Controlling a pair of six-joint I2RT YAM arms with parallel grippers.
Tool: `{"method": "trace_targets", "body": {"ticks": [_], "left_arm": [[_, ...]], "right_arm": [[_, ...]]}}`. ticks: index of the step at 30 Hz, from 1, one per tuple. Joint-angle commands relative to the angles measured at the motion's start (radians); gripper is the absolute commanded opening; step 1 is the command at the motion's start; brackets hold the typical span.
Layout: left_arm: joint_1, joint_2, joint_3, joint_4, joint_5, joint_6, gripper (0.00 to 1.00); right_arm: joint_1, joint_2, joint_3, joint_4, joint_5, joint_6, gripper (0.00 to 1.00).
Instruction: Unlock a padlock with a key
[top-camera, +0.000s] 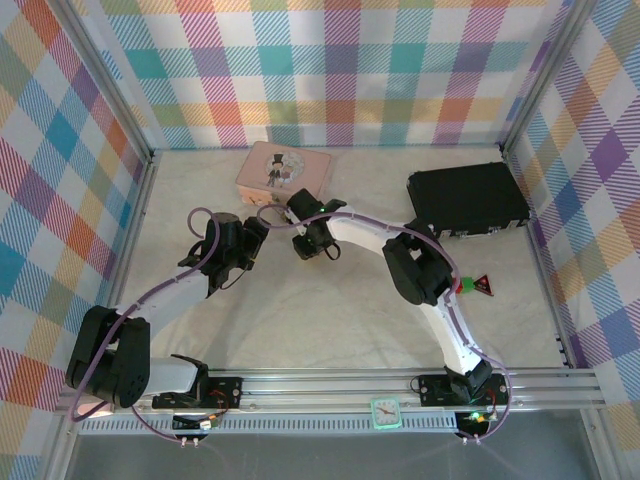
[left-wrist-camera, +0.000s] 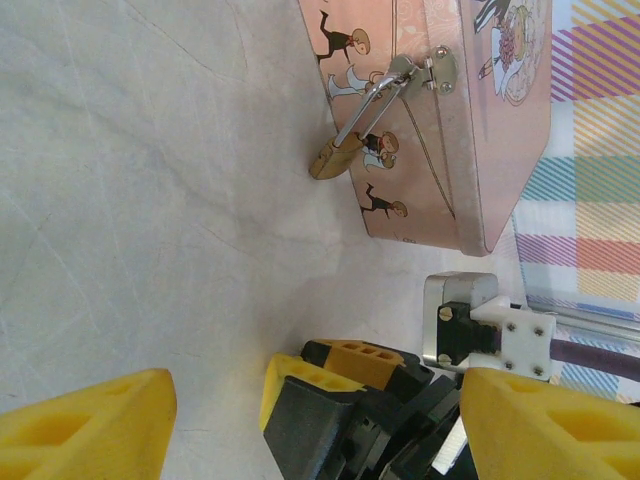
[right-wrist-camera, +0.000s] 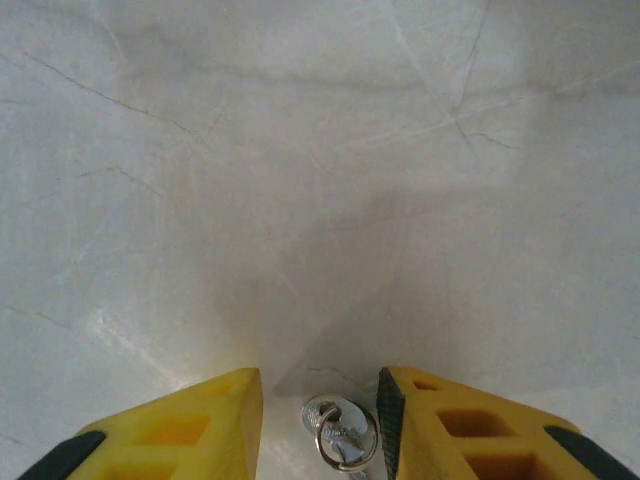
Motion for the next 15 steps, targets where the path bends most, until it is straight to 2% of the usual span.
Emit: {"method": "trace_targets", "body": {"ticks": [1,4,7,11,15], "left_arm": [[0.011,-0.005,-0.014,0.008,0.014,-0.002,0.75],[0.011,-0.005,-0.014,0.010,0.018,-0.006,0.75],[0.011,-0.005,-0.017,0.011,0.018,-0.011,0.75],[0.011,-0.008,-0.019,0.013,0.021,-0.014,0.75],[0.009,-0.019,-0.028,0.017,0.023,-0.013,0.75]], "right_arm": [[0.007,0.009,-0.021,-0.074,0.056,-0.023,0.35],[0.010,0.000,-0.047,-0.069,0.068,-0.016,0.28],[0.010,-0.010,-0.064,-0.059,0.064,0.000,0.14],[0.010,-0.024,-0.073,-0.056,0.065,0.042,0.01],[0.004,-0.064,-0.087,-0.047,0.029,0.114,0.00]]}}
